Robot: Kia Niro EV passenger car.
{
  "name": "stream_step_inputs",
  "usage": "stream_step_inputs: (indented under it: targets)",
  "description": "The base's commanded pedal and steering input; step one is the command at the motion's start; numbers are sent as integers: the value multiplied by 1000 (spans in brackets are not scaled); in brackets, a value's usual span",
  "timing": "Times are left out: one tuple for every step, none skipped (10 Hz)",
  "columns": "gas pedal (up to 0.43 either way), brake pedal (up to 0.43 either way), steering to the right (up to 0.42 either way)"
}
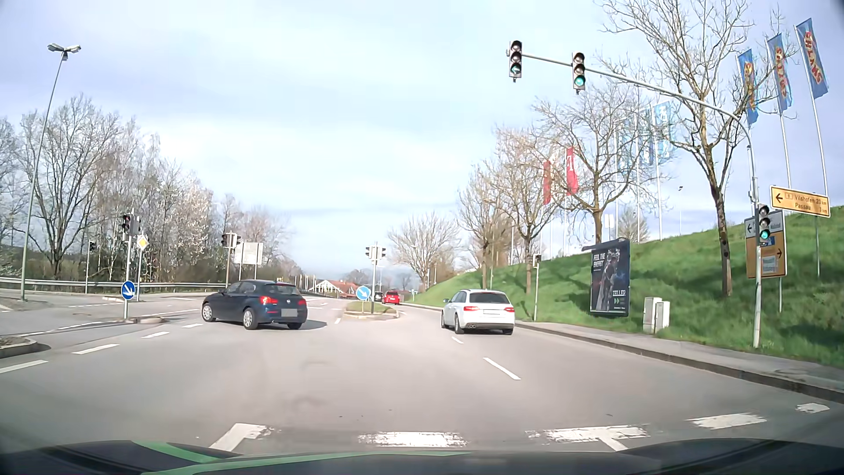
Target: Follow the waypoints while adhering to traffic rules and regulations
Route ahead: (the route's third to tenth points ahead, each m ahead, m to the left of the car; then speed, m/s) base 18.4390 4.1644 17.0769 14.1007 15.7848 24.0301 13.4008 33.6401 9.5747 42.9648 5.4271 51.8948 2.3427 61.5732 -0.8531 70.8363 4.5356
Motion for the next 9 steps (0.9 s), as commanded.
stream_step_inputs:
  targets:
    - [461,0,-54]
    - [461,0,-54]
    - [461,0,-52]
    - [449,0,-51]
    - [449,0,-50]
    - [441,0,-50]
    - [370,0,-51]
    - [311,0,-55]
    - [260,0,-67]
